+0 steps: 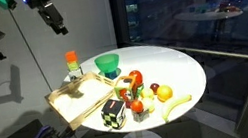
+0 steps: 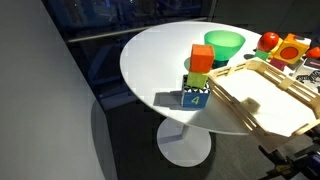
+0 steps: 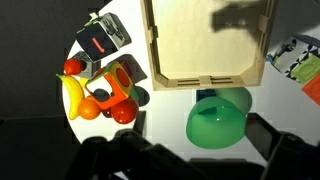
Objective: Pick up the plushy block with car drawings and put it in the wooden box
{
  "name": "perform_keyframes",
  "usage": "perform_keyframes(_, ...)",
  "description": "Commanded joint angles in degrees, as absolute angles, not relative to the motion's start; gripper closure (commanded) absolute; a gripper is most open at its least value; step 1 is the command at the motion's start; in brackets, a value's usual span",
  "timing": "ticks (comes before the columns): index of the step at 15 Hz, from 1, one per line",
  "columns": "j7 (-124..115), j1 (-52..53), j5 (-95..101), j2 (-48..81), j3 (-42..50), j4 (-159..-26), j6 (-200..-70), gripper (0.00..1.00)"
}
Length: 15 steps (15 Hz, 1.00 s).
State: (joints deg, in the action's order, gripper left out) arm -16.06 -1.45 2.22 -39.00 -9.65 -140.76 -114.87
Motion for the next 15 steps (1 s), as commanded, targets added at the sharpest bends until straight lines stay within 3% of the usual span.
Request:
perform_keyframes(1, -17.5, -0.5, 1.6, -34.3, -10.3, -137.4, -116.0, 0.00)
perform_keyframes(15, -14.7, 1.2, -0.8, -14.9, -7.5, -123.4, -113.5, 0.00)
